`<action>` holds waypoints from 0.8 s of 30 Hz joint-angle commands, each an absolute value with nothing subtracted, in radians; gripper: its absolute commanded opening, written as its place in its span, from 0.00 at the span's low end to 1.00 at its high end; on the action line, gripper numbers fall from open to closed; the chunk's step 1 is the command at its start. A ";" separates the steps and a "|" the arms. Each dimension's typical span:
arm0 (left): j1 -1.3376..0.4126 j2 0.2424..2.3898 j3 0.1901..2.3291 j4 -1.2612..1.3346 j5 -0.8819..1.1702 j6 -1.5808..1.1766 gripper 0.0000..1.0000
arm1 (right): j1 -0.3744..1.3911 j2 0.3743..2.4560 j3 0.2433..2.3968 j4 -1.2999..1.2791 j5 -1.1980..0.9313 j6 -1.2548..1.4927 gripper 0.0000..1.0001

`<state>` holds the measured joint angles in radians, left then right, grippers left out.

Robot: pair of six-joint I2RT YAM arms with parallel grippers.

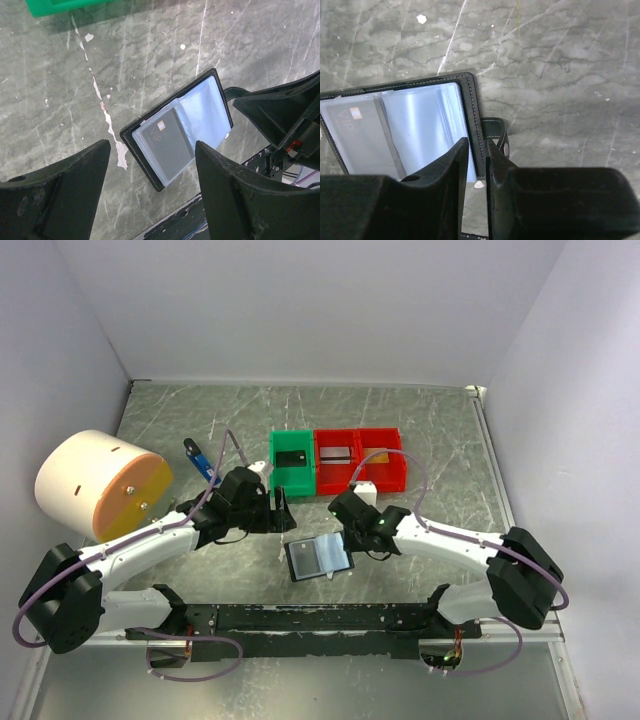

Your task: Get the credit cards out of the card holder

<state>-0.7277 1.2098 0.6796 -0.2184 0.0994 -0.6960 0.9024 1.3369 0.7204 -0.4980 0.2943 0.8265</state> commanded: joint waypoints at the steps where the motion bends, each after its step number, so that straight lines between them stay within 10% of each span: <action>1: -0.737 1.203 0.697 -0.231 0.057 -0.695 0.81 | 0.898 1.267 0.778 -0.539 0.327 0.811 0.22; 9: -0.738 1.132 0.694 -0.292 -0.065 -0.754 0.82 | 0.928 1.251 0.764 -0.262 0.054 0.781 0.38; 24: -0.738 0.937 0.673 -0.422 -0.268 -0.886 0.84 | 1.090 1.600 0.982 -0.432 0.195 0.764 0.51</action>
<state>-0.7307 0.9615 0.6796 -0.3725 -0.2039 -0.8562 1.0832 1.5497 0.9333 -0.3515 0.1436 0.7666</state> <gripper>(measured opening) 0.841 0.495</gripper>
